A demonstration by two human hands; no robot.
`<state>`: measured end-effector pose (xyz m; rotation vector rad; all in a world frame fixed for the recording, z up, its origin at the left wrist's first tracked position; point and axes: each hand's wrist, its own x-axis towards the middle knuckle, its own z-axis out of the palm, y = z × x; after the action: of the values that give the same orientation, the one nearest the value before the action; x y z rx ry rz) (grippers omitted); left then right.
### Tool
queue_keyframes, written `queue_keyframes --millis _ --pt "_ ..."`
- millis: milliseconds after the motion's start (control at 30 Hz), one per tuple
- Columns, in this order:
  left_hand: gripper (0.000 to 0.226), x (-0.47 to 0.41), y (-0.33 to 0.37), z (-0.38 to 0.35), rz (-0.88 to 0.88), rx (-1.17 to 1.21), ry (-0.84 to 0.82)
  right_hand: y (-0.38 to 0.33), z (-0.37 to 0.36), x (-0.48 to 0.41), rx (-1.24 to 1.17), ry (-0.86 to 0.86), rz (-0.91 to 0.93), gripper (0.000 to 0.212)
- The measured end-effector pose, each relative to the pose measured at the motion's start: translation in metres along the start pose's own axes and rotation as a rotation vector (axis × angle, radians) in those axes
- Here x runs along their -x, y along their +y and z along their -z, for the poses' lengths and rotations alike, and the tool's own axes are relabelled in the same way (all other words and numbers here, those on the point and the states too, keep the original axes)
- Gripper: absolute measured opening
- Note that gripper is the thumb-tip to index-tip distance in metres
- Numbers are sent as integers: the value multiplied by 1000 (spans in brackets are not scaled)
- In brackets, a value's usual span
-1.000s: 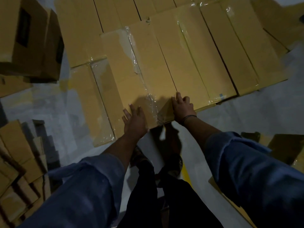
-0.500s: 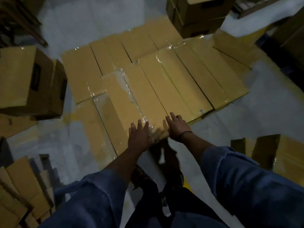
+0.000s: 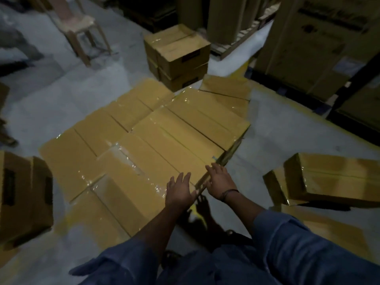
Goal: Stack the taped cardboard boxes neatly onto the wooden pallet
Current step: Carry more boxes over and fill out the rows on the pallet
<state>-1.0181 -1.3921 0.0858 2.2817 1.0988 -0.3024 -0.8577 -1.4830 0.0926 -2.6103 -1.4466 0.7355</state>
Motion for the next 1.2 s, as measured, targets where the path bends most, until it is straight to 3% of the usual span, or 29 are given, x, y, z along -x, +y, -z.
queue_keyframes --millis 567,833,1200 --pt "67 -105 240 -25 -379 -131 -27 241 86 19 -248 191 -464 63" --pt "64 -150 337 -47 -554 -238 -200 328 88 37 -431 262 -759 61" --pt "55 -284 464 -80 -883 -432 -343 437 93 2 -559 261 -1096 65"
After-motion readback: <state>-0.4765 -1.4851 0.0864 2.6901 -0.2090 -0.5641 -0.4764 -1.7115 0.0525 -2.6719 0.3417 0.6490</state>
